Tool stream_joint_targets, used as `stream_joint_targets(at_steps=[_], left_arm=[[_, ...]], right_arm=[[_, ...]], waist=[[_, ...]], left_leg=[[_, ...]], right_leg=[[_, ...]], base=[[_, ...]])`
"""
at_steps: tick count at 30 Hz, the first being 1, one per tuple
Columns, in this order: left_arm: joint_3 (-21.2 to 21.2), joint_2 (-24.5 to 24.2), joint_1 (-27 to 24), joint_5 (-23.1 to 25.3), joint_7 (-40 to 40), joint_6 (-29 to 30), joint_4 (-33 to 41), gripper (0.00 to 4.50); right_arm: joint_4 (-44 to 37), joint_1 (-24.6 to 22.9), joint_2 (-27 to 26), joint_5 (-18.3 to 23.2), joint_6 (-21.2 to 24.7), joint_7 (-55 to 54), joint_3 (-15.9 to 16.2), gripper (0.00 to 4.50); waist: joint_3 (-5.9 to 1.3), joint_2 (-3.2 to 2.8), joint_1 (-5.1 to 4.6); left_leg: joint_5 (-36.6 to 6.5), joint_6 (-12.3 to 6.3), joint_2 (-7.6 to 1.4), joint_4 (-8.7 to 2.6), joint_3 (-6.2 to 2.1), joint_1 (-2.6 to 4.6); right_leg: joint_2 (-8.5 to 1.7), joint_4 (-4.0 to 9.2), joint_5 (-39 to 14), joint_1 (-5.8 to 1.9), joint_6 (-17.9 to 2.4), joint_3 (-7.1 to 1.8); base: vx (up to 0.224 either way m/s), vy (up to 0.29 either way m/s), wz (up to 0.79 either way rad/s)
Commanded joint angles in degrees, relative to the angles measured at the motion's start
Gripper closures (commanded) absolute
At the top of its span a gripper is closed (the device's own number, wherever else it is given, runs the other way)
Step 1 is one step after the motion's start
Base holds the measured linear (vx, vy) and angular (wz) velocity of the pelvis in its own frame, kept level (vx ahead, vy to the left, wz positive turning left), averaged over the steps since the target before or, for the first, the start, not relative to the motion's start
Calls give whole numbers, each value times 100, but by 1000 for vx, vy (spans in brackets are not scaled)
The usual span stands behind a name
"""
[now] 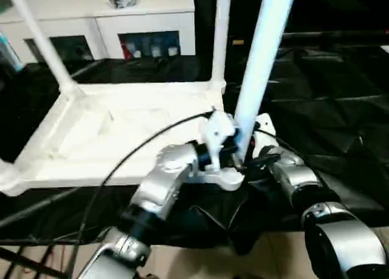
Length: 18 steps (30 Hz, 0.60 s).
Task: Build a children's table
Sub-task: Rotate table base
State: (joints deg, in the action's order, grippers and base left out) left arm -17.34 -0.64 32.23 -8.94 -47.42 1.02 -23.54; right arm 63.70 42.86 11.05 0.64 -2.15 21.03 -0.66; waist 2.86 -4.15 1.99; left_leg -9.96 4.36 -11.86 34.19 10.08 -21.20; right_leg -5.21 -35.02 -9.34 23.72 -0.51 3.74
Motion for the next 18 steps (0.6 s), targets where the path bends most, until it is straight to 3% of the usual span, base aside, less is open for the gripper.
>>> stream_joint_targets(at_steps=[1,5,6,7,10,11,12,13,16,18], left_arm=[[78,-198,81,57,-208,-52,-114,2],[122,-481,11,-90,-616,22,-92,2],[197,-797,-96,-282,-1040,153,-19,2],[197,-797,-96,-282,-1040,153,-19,2],[212,-1375,-150,-317,-1697,104,-106,19],[197,-1498,-129,-263,-1802,46,-181,46],[156,-1638,-82,-146,-1876,-30,-299,46],[117,-1714,-51,-69,-1926,-91,-373,54],[-27,-1920,24,161,-2052,-160,-548,77],[-198,-2104,146,385,-2161,-110,-801,100]], right_arm=[[-76,16,187,103,-76,82,-87,46],[-352,-83,383,141,-71,586,-38,46],[-810,-281,587,180,27,1291,87,46],[-810,-281,587,180,27,1291,87,46],[-1931,-838,1086,183,217,2534,496,46],[-2235,-991,1232,199,274,2808,610,46],[-2663,-1193,1428,282,374,3137,732,46],[-2893,-1295,1536,353,452,3308,791,46],[-3467,-1530,1818,521,690,3699,913,46],[-4300,-1846,2231,668,972,4236,998,46]], waist=[[-428,80,37],[-436,44,44],[-442,12,57],[-435,36,69],[-442,23,86],[-436,23,85],[-435,13,92],[-414,71,114],[-395,50,144],[-381,98,148]], left_leg=[[-1341,-412,-7,-312,22,-2],[-1276,-505,-13,-300,28,-13],[-1299,-523,-6,-296,29,-11],[-1305,-589,-11,-294,32,-18],[-1264,-658,-29,-297,21,-3],[-1291,-664,-23,-301,23,-6],[-1334,-631,-31,-307,21,4],[-1392,-624,-26,-317,19,6],[-1527,-502,-50,-350,8,29],[-1610,-454,-41,-358,13,28]], right_leg=[[-191,439,-1252,-396,-1417,-136],[-172,413,-1067,-392,-1492,-116],[-168,406,-1077,-398,-1479,-108],[-167,408,-1052,-400,-1483,-107],[-153,398,-983,-391,-1452,-110],[-147,405,-1022,-391,-1436,-107],[-159,410,-1137,-385,-1408,-114],[-144,436,-1329,-389,-1310,-119],[-169,467,-1778,-348,-1160,-136],[-170,502,-2040,-347,-1040,-146]], base=[[0,0,0],[0,0,0],[0,0,0],[0,0,0],[0,0,0],[0,0,0],[0,0,0],[0,0,0],[0,0,0],[0,0,0]])
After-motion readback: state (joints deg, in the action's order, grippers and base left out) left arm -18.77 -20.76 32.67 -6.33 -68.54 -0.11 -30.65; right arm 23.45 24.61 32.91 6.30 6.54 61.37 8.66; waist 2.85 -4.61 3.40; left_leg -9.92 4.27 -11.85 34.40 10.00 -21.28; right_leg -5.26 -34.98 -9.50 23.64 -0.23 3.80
